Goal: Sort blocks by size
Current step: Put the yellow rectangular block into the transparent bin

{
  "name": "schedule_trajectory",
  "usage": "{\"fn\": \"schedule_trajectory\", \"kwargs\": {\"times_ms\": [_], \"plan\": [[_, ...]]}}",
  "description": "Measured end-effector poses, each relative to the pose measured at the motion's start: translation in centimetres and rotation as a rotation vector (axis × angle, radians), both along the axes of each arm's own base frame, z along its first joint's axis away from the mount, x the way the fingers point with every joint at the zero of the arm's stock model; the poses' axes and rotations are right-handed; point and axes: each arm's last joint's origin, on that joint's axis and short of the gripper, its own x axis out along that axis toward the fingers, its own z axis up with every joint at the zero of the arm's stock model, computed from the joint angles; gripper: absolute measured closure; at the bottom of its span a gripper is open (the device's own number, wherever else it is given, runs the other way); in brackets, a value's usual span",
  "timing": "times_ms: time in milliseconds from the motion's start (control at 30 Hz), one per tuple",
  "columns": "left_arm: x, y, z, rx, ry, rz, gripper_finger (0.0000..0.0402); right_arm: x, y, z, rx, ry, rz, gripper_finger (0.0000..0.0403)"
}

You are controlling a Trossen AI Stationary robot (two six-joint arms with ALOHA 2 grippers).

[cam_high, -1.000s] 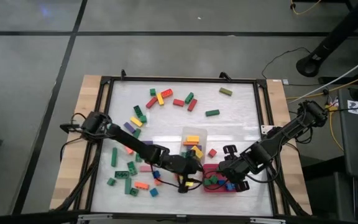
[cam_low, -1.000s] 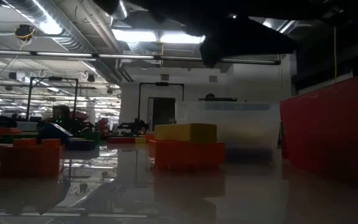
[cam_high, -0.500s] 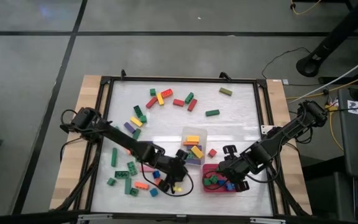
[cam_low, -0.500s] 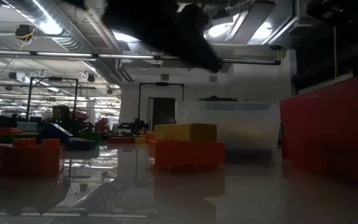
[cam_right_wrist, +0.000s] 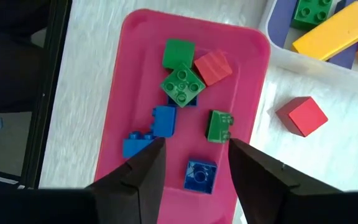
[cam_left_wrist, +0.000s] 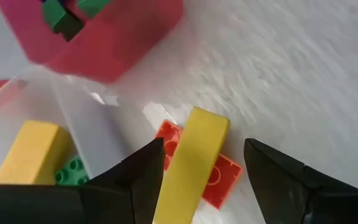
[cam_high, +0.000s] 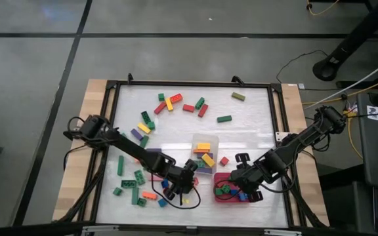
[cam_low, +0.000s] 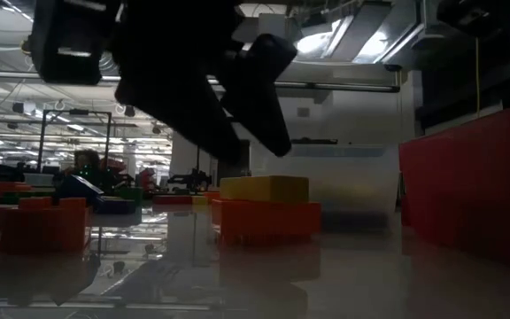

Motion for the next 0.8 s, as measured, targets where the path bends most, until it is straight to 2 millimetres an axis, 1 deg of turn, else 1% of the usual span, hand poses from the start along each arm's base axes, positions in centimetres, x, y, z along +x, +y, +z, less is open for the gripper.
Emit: {"fn": "schedule_trajectory", "kwargs": {"times_ms": [233, 500, 633, 800], "plan": [[0.5, 0.0, -1.4, 0.02, 0.012, -0.013, 0.0194, 0.2, 0.1, 0.1, 0.013, -0.017, 0.0, 0.0228], [0.6, 0.1, -1.8, 0.025, 0.022, -0.012, 0.0198, 0.2, 0.1, 0.1, 0.013, -0.018, 0.0, 0.0228], [0.5, 0.1, -1.8, 0.023, 0.028, -0.013, 0.0228, 0.2, 0.1, 0.1, 0.013, -0.018, 0.0, 0.0228], [0.5, 0.1, -1.8, 0.021, 0.029, -0.015, 0.0284, 0.2, 0.1, 0.1, 0.013, -0.018, 0.0, 0.0228]]}}
